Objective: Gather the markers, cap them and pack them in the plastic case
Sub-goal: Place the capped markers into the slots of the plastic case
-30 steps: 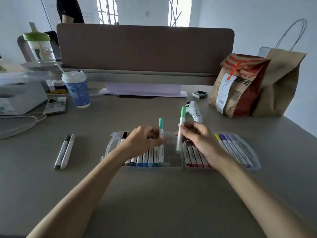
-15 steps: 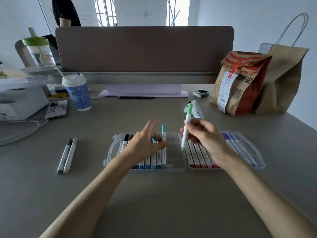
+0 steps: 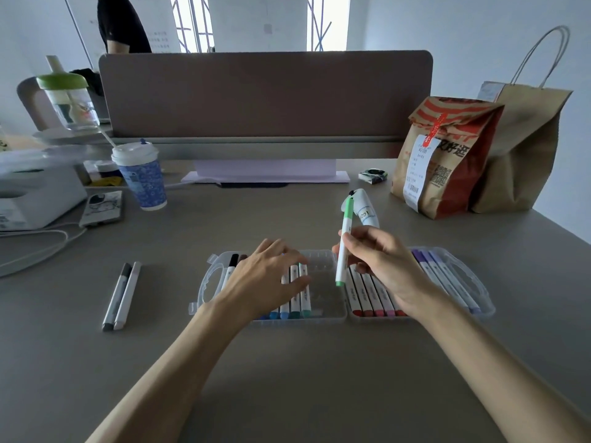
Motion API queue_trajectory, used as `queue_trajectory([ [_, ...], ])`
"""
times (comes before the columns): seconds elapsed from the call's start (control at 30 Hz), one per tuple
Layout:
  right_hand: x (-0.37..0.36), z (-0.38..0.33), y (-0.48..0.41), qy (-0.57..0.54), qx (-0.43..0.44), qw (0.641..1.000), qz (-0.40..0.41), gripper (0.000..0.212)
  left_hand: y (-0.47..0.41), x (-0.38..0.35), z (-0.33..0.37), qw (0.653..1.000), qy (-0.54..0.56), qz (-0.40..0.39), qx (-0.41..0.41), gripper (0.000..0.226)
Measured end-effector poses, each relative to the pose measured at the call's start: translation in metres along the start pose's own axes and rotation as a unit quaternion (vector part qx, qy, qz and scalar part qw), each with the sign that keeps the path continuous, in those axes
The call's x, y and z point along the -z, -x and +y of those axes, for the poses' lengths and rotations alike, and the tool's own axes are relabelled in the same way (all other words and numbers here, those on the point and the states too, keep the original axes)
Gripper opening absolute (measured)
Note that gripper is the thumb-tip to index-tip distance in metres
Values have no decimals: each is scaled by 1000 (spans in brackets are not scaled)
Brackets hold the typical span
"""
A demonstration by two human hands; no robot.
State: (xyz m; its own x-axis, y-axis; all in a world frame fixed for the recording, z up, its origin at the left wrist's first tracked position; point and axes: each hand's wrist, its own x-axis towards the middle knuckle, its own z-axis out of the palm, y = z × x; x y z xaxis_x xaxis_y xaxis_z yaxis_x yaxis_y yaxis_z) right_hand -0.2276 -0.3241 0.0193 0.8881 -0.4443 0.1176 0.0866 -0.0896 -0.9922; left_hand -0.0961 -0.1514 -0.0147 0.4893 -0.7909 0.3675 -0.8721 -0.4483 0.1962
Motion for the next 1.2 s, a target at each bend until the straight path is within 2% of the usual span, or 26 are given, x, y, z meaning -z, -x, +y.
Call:
queue_trajectory([
  [0.1,0,0,0,-1,2,1000,-5,13,0,0,-5,1000,12,-20,-20,53],
  [0.27,1,-1,0,3,-11,1000,-6,16,0,8,-3,987,57,-148,-5,60],
  [0.37,2,0,-1,11,-20,1000,-3,15,0,8,-3,985,59,-159,6,69],
  [0.5,1,1,0,24,-13,1000,-8,11,2,7,-3,986,47,-160,-1,69],
  [0.57,0,3,2,41,-1,999,-14,8,4,6,-3,988,59,-143,5,65],
  [0.63,-4,7,1,69,11,998,-7,17,4,5,-3,994,65,-93,4,52],
  [0.77,-14,22,-2,230,72,970,38,30,5,2,-8,999,32,6,-10,30],
  [0.97,-29,32,-9,358,71,931,20,30,1,-2,-16,1000,14,8,25,27],
  [1.1,-31,33,-11,369,57,928,5,32,1,-4,-17,999,18,23,28,26],
  [1.2,-32,34,-11,404,74,912,8,29,1,-5,-16,999,22,26,33,27],
])
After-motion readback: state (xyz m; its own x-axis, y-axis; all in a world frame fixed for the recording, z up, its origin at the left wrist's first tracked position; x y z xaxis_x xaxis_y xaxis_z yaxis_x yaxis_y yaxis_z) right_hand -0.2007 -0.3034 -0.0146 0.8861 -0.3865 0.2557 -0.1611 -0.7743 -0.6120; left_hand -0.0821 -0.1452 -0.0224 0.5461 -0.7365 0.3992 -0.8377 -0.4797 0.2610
